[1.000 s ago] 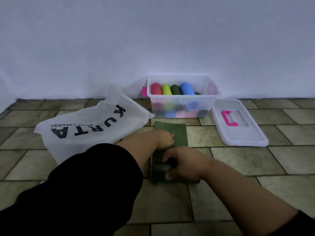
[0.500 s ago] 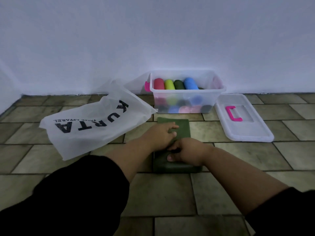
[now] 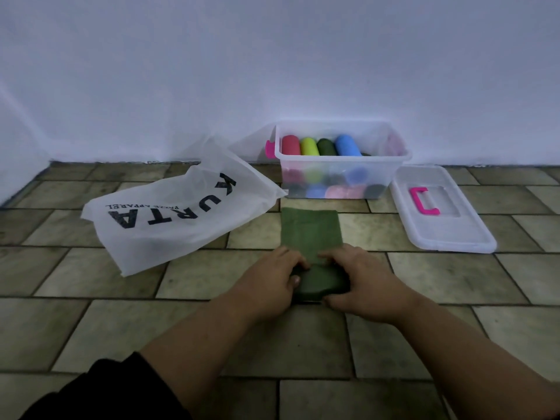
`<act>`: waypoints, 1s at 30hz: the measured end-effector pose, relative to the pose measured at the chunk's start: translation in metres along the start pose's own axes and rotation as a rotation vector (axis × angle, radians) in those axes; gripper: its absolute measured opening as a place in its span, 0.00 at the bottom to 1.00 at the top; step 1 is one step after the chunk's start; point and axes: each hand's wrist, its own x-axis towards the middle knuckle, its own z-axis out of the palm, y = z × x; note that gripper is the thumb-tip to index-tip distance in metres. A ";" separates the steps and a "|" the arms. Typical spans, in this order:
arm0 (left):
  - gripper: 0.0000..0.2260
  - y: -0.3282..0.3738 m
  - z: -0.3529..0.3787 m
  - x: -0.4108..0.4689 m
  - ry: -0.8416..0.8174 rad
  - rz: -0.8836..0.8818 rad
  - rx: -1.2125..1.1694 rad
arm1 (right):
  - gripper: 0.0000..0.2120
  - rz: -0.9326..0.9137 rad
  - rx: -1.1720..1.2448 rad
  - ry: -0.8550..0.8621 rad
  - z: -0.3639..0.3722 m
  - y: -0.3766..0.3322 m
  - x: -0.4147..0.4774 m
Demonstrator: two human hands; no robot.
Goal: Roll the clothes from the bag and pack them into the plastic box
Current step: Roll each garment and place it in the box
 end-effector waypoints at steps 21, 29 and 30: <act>0.16 -0.004 -0.001 0.034 0.099 -0.118 0.333 | 0.09 0.096 0.108 0.228 0.002 0.020 0.013; 0.18 -0.006 0.008 0.029 0.095 0.196 0.289 | 0.11 0.096 -0.061 0.219 -0.006 0.022 0.023; 0.18 -0.006 0.008 0.032 0.108 0.183 0.281 | 0.13 0.055 -0.121 0.218 -0.007 0.021 0.023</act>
